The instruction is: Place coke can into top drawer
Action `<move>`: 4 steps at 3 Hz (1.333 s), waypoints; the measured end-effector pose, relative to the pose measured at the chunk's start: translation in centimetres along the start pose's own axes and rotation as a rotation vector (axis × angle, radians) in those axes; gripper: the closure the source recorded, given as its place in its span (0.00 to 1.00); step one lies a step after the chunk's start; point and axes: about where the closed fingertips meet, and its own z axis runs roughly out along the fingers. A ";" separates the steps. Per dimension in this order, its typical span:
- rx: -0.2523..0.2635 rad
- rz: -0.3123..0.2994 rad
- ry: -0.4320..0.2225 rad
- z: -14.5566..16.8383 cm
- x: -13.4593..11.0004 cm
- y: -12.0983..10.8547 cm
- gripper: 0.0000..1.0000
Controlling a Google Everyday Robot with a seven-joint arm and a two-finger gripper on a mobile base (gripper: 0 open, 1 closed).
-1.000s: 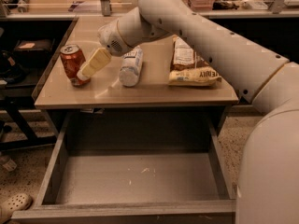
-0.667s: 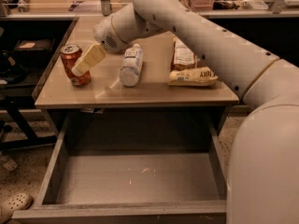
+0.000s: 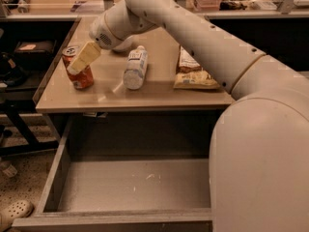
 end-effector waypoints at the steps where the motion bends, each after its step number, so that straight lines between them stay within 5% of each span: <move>1: -0.022 0.002 -0.006 0.7 0.5 1.1 0.00; 2: -0.044 0.002 -0.010 1.4 0.7 1.8 0.00; 4: -0.045 0.002 -0.010 1.5 0.7 1.8 0.41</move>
Offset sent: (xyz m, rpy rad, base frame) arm -0.0201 0.0118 -0.0196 0.0145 0.0327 0.0516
